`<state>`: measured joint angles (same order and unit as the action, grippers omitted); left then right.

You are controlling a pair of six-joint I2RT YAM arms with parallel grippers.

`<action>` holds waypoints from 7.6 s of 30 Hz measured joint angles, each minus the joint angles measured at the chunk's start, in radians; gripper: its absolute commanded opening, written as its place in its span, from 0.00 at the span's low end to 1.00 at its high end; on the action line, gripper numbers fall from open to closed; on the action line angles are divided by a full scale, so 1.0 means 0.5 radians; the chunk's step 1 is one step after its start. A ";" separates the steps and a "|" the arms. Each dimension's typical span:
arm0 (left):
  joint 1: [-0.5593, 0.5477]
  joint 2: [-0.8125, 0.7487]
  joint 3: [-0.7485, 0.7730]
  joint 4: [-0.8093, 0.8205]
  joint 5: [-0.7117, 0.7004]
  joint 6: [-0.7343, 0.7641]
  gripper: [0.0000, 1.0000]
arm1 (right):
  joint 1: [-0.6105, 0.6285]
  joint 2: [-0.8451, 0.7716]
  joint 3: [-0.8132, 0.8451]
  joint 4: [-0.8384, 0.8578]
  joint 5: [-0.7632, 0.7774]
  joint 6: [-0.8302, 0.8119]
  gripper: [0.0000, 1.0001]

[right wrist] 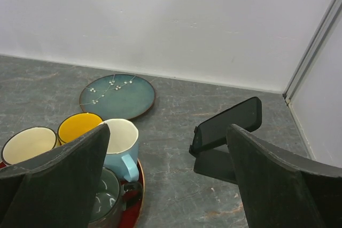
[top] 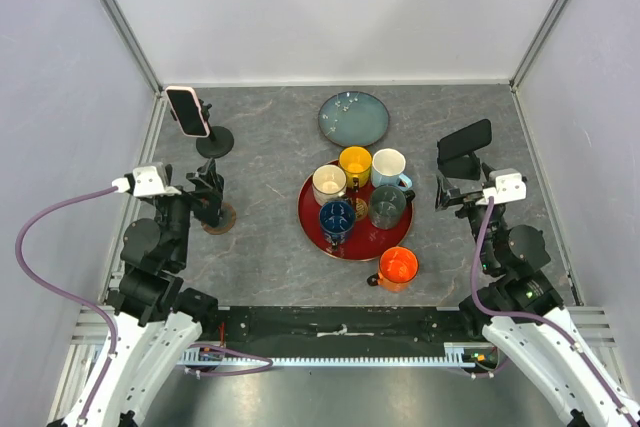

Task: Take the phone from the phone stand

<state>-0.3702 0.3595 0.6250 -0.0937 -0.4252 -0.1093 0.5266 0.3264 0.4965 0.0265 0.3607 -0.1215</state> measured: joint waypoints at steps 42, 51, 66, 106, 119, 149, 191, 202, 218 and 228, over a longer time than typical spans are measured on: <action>0.057 0.069 0.008 -0.081 0.291 -0.030 0.99 | -0.338 1.336 0.590 -1.388 -0.206 1.258 0.98; 0.057 0.060 0.008 -0.085 0.331 -0.044 0.99 | -0.564 1.476 0.330 -1.372 -0.294 1.373 0.98; 0.057 0.047 0.008 -0.125 0.345 -0.046 0.99 | -0.206 1.865 0.195 -1.133 -0.378 1.391 0.98; 0.057 0.031 0.008 -0.129 0.346 -0.047 0.99 | 0.217 2.158 1.009 -0.946 -0.700 1.140 0.98; 0.057 0.019 0.008 -0.140 0.346 -0.047 0.99 | 1.000 1.904 0.757 -1.109 -1.136 1.206 0.98; 0.057 0.006 0.008 -0.140 0.345 -0.048 0.99 | 0.051 1.720 0.294 -1.356 -0.380 1.575 0.98; 0.057 -0.106 0.008 -0.139 0.419 -0.121 0.99 | -1.331 1.061 -0.045 0.008 -0.475 1.755 0.93; 0.057 -0.147 0.008 -0.138 0.440 -0.132 0.99 | -1.359 1.285 0.105 0.171 -0.646 1.641 0.92; 0.056 -0.149 0.008 -0.138 0.460 -0.163 0.99 | -1.754 1.283 0.517 0.023 -0.675 1.779 0.94; 0.000 -0.224 0.008 -0.138 0.490 -0.170 0.98 | -2.105 1.709 0.527 -0.127 -0.901 2.116 0.83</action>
<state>-0.3702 0.2478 0.6289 -0.1627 -0.1802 -0.1944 -0.5259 1.1809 0.7601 -0.0368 -0.0898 0.9363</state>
